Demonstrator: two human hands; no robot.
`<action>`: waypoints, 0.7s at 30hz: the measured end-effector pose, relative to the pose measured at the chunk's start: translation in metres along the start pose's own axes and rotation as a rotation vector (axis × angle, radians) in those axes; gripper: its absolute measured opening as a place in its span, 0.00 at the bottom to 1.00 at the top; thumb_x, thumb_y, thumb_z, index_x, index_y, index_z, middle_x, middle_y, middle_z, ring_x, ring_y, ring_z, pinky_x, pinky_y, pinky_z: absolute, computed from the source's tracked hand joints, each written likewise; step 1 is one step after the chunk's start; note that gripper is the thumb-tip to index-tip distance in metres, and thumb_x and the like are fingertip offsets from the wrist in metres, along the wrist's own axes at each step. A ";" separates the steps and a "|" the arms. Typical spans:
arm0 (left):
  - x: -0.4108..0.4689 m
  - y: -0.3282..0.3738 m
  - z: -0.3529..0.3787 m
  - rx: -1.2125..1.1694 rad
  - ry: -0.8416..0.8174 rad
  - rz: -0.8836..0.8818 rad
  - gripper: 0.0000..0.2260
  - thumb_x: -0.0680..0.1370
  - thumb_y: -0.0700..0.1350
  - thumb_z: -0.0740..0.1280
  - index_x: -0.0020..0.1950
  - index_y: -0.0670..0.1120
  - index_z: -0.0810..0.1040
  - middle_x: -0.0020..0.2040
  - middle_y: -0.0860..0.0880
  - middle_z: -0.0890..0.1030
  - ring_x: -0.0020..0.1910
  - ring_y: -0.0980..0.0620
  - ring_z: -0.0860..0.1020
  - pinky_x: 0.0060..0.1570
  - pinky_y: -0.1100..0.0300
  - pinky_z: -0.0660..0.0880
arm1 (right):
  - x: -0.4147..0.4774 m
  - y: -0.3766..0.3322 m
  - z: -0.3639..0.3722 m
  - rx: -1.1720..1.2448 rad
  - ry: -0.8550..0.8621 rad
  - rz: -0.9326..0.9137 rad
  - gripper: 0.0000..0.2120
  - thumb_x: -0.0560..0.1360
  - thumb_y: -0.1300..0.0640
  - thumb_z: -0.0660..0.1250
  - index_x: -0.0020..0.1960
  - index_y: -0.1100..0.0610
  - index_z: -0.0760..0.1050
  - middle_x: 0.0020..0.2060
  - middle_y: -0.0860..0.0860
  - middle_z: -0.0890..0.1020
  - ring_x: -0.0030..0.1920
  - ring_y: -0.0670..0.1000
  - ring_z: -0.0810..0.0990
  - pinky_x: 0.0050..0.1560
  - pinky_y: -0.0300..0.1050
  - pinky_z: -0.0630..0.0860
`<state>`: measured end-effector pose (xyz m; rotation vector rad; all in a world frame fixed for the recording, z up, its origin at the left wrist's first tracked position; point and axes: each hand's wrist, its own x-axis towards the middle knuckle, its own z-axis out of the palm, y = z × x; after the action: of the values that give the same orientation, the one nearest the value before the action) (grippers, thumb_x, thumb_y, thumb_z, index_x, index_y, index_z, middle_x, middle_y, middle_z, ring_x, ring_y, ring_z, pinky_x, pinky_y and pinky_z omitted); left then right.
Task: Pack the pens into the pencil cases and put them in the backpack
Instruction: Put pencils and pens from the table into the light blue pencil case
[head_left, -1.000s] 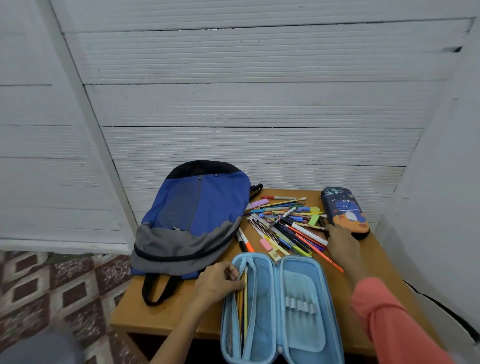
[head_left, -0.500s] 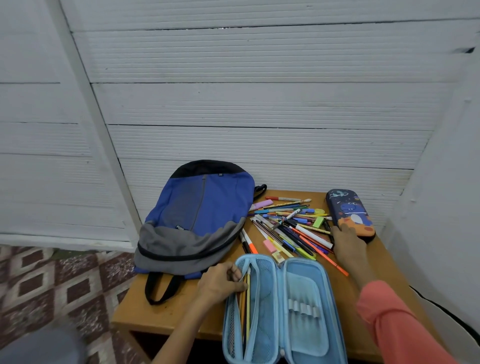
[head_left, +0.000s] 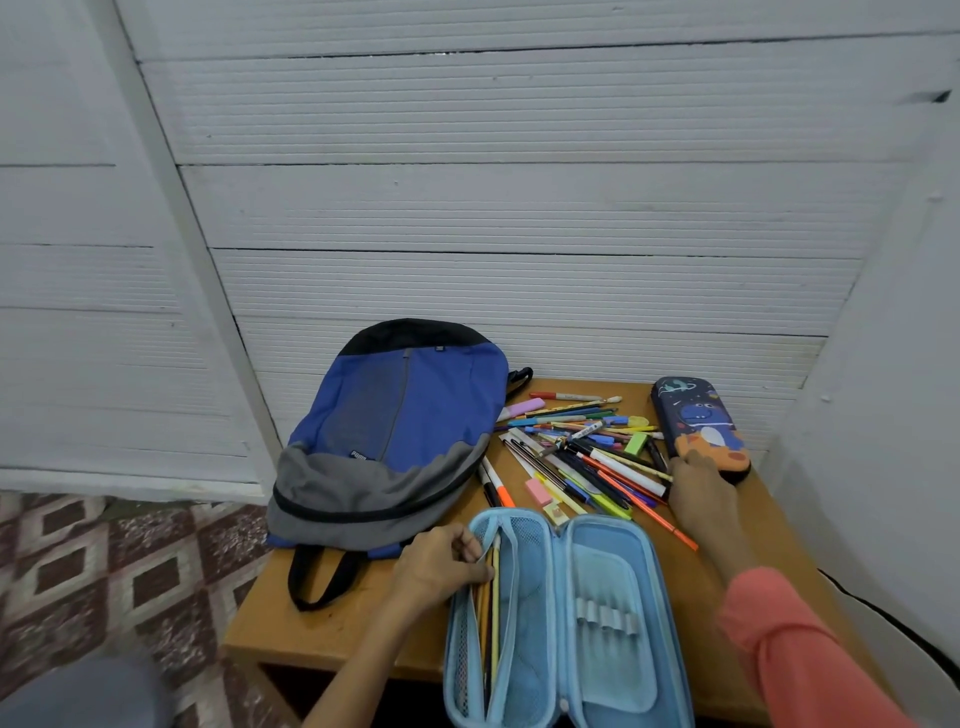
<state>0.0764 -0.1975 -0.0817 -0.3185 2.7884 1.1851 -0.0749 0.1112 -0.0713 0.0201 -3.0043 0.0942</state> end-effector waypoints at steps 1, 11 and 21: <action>0.000 0.000 0.000 0.000 -0.003 0.000 0.10 0.67 0.51 0.78 0.40 0.53 0.78 0.39 0.55 0.82 0.41 0.58 0.80 0.47 0.58 0.77 | 0.000 0.001 0.000 0.029 0.012 0.019 0.14 0.78 0.63 0.59 0.63 0.58 0.72 0.60 0.55 0.73 0.62 0.55 0.70 0.48 0.48 0.74; -0.001 0.001 -0.001 0.016 0.002 0.005 0.10 0.67 0.51 0.78 0.40 0.54 0.78 0.40 0.56 0.82 0.41 0.59 0.79 0.47 0.59 0.76 | 0.000 0.005 -0.025 1.174 0.144 0.262 0.07 0.76 0.64 0.68 0.53 0.62 0.79 0.45 0.56 0.80 0.44 0.52 0.76 0.38 0.39 0.71; -0.009 0.006 -0.002 0.048 0.035 -0.021 0.11 0.67 0.52 0.78 0.37 0.54 0.76 0.38 0.57 0.81 0.41 0.59 0.79 0.38 0.62 0.69 | 0.000 -0.032 -0.093 1.518 0.667 0.137 0.04 0.77 0.55 0.66 0.48 0.47 0.78 0.38 0.49 0.80 0.33 0.47 0.78 0.34 0.44 0.76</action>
<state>0.0837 -0.1938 -0.0745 -0.3666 2.8309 1.1168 -0.0616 0.0856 0.0230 -0.0520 -1.6456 1.8260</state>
